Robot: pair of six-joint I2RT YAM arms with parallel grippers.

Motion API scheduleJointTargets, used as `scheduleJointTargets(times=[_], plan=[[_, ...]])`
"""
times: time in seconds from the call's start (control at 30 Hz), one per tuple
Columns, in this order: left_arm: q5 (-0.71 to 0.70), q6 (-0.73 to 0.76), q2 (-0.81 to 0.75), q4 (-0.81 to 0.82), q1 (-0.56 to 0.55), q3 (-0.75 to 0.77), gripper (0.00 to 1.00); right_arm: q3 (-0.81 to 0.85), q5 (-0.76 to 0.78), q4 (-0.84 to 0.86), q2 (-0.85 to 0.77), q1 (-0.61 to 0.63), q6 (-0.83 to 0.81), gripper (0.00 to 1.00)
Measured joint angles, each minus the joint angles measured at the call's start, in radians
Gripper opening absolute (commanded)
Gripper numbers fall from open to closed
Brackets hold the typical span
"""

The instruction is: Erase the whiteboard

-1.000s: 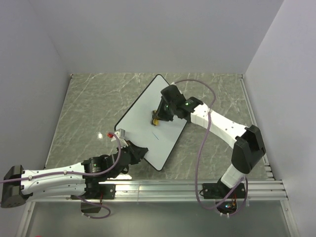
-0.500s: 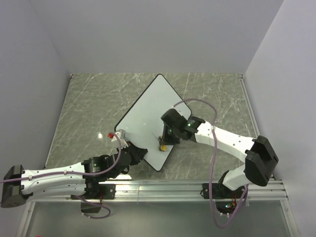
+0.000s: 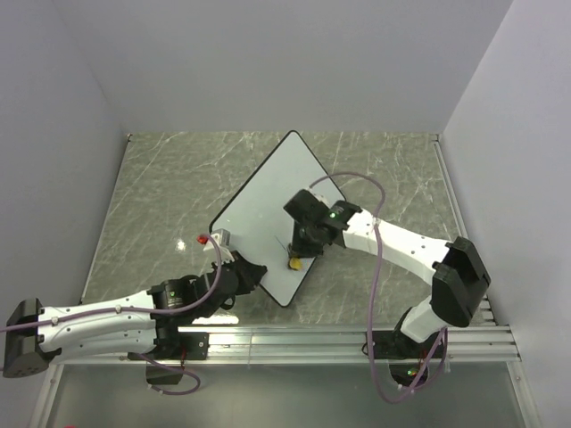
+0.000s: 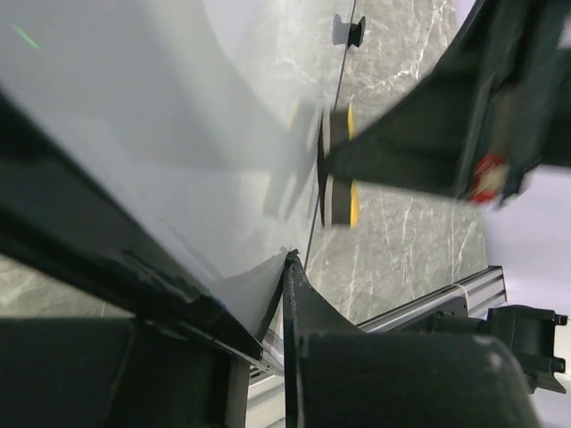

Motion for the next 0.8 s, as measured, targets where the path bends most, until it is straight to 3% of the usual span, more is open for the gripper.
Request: scheduleJointTargets(times=[0.27, 0.57, 0.8], plan=[[0.034, 0.011, 0.041, -0.012, 0.032, 0.052, 0.00, 0.282, -0.020, -0.003, 0.082, 0.019, 0.003, 0.00], [0.075, 0.021, 0.029, -0.045, 0.068, 0.072, 0.00, 0.278, -0.024, 0.022, 0.080, 0.022, 0.005, 0.00], [0.158, 0.074, 0.031, -0.097, 0.142, 0.130, 0.00, 0.104, -0.032, 0.095, -0.019, 0.026, 0.007, 0.00]])
